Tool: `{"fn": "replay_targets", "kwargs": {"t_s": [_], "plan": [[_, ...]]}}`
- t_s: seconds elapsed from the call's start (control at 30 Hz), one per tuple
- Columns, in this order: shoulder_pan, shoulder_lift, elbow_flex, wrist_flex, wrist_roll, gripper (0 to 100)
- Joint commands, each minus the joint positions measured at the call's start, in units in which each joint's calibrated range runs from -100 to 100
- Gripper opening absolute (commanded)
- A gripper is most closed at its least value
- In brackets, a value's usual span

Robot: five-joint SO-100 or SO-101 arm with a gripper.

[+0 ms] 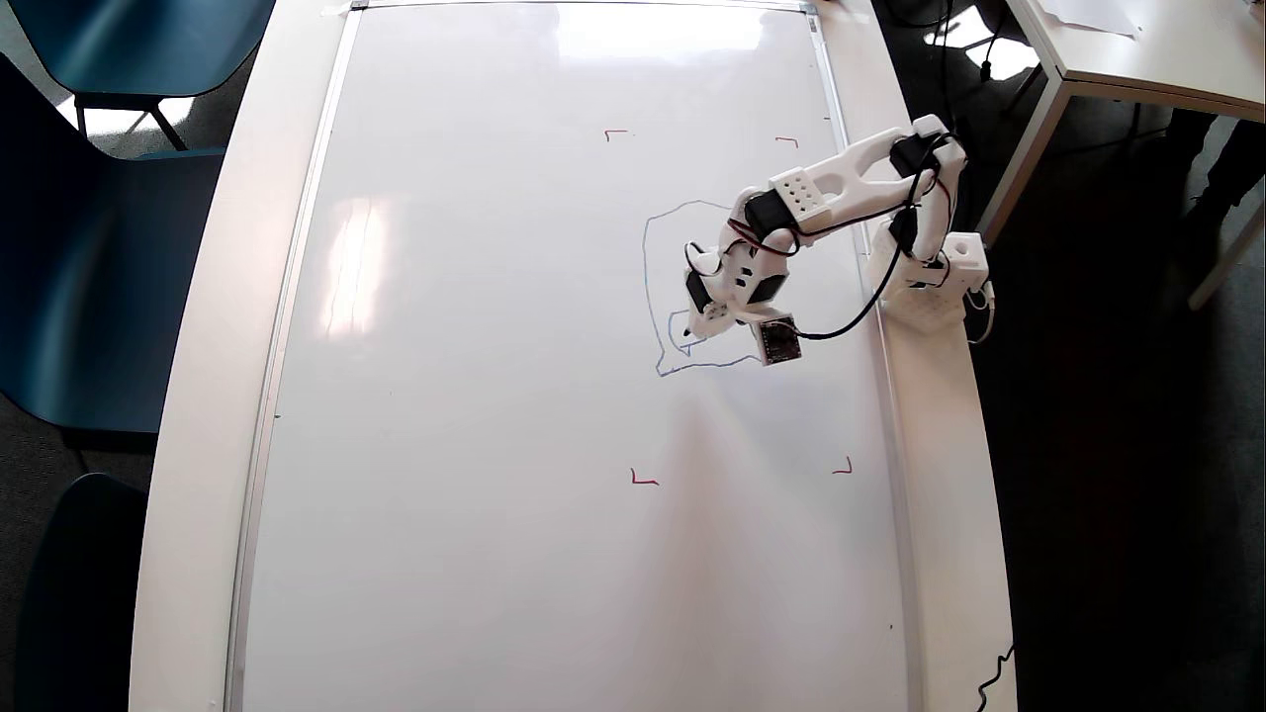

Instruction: Draw on a whiteboard a robot head using a pen attached to the gripper

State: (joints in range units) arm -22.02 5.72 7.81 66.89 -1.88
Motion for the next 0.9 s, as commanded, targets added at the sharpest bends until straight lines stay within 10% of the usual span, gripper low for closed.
{"fn": "replay_targets", "kwargs": {"t_s": [0.0, 0.87], "plan": [[0.84, -4.59, 1.22, 1.83, 0.21, 1], [16.75, -10.79, 13.66, 1.05, 0.27, 1]]}}
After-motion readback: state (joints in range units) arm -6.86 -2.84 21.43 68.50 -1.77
